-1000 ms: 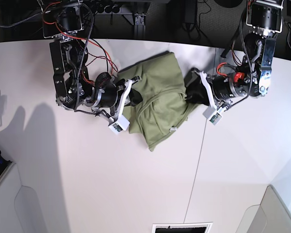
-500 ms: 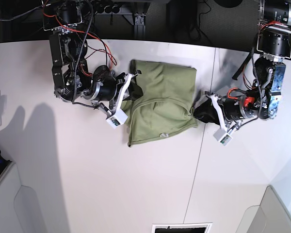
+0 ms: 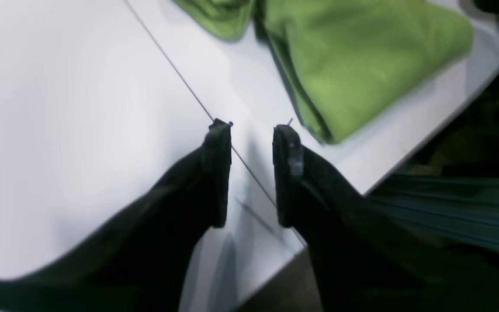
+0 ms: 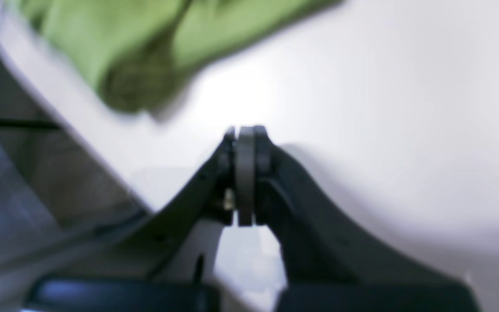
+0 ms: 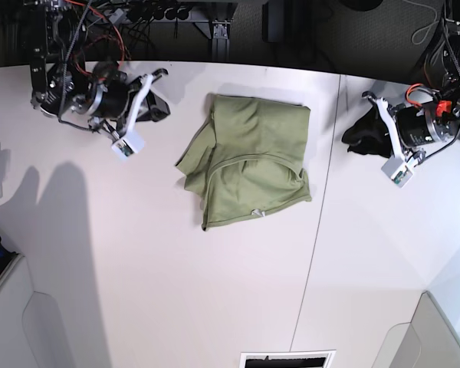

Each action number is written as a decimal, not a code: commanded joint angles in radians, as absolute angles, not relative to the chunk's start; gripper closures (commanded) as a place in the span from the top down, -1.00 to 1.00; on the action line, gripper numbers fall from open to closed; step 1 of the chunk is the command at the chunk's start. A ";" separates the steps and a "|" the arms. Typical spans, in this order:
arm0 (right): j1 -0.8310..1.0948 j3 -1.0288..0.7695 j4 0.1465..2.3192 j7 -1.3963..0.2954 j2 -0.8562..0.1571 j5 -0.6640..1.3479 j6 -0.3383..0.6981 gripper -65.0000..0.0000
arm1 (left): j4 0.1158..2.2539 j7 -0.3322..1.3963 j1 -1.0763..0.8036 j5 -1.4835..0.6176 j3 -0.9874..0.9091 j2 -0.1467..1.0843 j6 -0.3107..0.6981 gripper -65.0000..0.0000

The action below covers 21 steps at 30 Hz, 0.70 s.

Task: Layout the t-shirt on the table in an organized manner, then fold the t-shirt properly

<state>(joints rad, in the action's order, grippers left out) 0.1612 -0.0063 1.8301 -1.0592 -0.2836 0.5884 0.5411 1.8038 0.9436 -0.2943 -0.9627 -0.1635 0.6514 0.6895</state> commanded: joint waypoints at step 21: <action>0.729 -0.063 2.009 -1.028 -0.388 0.536 0.604 -1.00 | 1.887 0.660 -0.908 -0.393 -0.045 0.662 0.698 -0.47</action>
<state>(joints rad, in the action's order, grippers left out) 0.7208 -0.0608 1.9991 -1.0351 -0.3794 0.5304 0.5991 1.8790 0.6682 -0.8974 -0.3859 -0.0383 0.6518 0.6930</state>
